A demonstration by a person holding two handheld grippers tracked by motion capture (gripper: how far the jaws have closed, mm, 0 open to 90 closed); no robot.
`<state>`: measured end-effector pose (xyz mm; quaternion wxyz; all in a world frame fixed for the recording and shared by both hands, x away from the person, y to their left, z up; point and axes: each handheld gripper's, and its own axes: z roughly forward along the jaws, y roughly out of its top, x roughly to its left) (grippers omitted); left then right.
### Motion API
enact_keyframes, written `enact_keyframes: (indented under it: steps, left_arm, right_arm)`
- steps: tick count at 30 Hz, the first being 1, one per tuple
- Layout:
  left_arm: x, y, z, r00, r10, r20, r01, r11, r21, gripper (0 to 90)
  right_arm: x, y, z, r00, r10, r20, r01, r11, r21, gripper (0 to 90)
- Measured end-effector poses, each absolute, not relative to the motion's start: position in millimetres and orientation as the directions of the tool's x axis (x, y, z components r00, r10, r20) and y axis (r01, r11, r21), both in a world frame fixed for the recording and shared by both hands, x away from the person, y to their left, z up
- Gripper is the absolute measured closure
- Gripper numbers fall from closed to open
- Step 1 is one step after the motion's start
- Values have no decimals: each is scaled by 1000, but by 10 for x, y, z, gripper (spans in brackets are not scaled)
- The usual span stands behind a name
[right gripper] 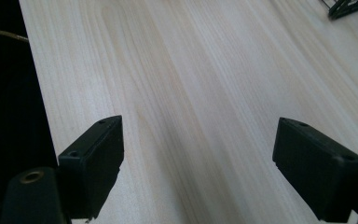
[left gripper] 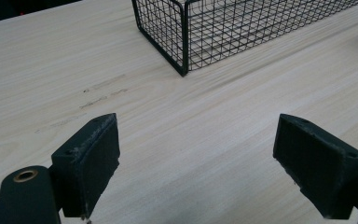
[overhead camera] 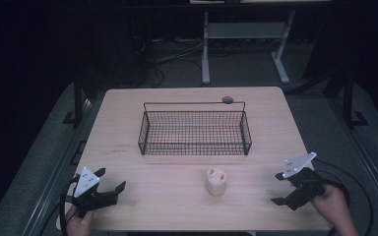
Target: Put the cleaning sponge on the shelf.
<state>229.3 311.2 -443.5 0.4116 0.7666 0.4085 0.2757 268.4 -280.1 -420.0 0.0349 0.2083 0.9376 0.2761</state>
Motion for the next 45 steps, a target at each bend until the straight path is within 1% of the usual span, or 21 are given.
enact_keyframes:
  steps: [17,23,34,45]
  left_arm:
    - [2287,3112,-4430,515,853,87,397,-327,858,137]
    - [2277,3124,-4428,512,855,84,396,-322,860,137]
    - [2284,3136,-4431,510,856,82,398,-319,860,137]
    - [2287,3133,-4429,512,855,82,399,-322,859,137]
  right_arm:
    - [2753,-2660,-4121,-930,363,52,336,789,515,158]
    - [2780,-2595,-4042,-937,347,50,322,797,512,157]
    - [2846,-2434,-3924,-951,304,55,290,818,497,157]
    - [2891,-2292,-3880,-959,277,55,268,832,485,156]
